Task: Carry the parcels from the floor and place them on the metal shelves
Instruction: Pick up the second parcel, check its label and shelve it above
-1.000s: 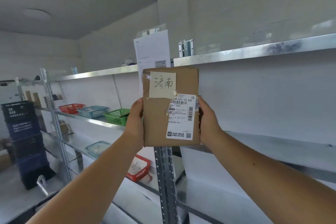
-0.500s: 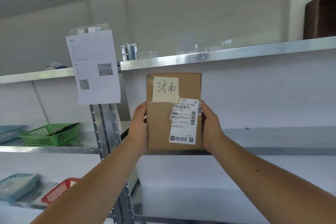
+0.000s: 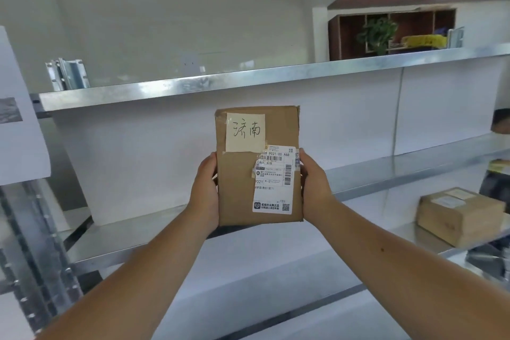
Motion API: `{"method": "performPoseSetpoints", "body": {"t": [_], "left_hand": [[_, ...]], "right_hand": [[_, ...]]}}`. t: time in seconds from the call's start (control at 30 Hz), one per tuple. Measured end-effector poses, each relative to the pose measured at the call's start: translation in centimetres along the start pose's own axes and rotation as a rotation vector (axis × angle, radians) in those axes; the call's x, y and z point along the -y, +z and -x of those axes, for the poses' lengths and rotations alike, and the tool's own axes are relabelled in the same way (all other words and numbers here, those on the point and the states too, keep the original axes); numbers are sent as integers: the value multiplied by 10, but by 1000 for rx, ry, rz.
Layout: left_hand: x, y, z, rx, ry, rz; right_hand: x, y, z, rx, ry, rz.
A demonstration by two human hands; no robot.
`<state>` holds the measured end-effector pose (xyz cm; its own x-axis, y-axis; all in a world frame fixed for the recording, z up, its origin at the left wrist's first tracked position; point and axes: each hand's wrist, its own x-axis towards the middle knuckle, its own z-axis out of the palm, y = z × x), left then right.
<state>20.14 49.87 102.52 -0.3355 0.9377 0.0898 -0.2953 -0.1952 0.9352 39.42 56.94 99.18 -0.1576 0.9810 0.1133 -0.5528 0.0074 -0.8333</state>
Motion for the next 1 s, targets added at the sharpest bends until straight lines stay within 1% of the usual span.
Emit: {"method": "performPoseSetpoints", "body": {"t": [0.13,0.4,0.53,0.77,1.0], "left_hand": [[26,55,-12,81,-45,25],[84,174,-28,223,-135,103],[110,235,-31,299,-148,77],[148,333,-38,340,-145,46],[176,403,-31,382,-147,26]], "right_hand": [[29,-52,-1,-106,-39,-1],[99,-158,-1,-243,-82,21],[131,-213,-4,-289,-102,36],[178,-302,-17,-365,-118,34],[216,-360,-10,-438,-137,26]]}}
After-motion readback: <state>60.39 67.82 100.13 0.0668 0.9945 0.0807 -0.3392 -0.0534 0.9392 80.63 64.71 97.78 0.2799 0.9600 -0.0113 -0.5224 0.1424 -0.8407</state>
